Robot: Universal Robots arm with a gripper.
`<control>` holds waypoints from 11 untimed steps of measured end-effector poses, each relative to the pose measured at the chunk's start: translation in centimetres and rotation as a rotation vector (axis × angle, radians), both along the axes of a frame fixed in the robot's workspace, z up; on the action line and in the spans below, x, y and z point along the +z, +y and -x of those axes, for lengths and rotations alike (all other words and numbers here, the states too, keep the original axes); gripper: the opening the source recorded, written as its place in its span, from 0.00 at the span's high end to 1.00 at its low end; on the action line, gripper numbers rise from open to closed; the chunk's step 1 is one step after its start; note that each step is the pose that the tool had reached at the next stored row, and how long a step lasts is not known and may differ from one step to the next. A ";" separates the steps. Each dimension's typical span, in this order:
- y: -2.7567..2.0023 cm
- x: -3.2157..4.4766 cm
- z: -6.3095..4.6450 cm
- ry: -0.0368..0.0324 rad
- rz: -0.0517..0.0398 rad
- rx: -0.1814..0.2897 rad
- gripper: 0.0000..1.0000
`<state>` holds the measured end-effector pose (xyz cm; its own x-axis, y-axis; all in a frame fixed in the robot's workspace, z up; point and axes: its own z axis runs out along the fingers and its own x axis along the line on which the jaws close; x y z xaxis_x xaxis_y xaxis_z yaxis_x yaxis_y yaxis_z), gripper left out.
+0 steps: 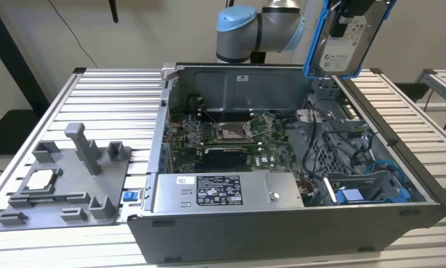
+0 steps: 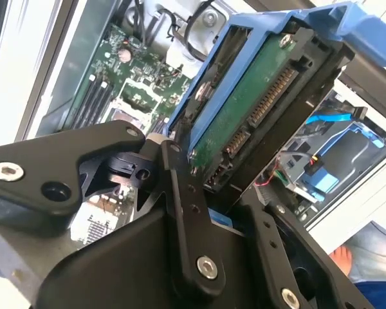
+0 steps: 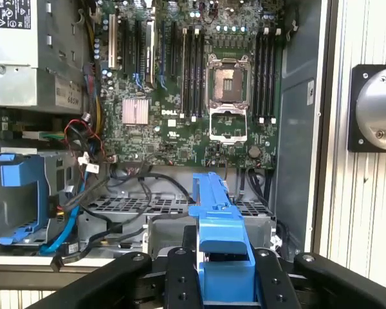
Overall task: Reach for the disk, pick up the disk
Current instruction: 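Pick up the disk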
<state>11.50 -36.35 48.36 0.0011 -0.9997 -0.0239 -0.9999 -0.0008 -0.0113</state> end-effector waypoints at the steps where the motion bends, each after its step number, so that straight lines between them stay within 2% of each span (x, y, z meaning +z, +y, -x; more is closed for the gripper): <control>1: 0.00 0.00 0.0 0.0000 0.0000 0.000 1.00; 11: -0.15 0.00 0.0 0.0000 0.0001 0.000 1.00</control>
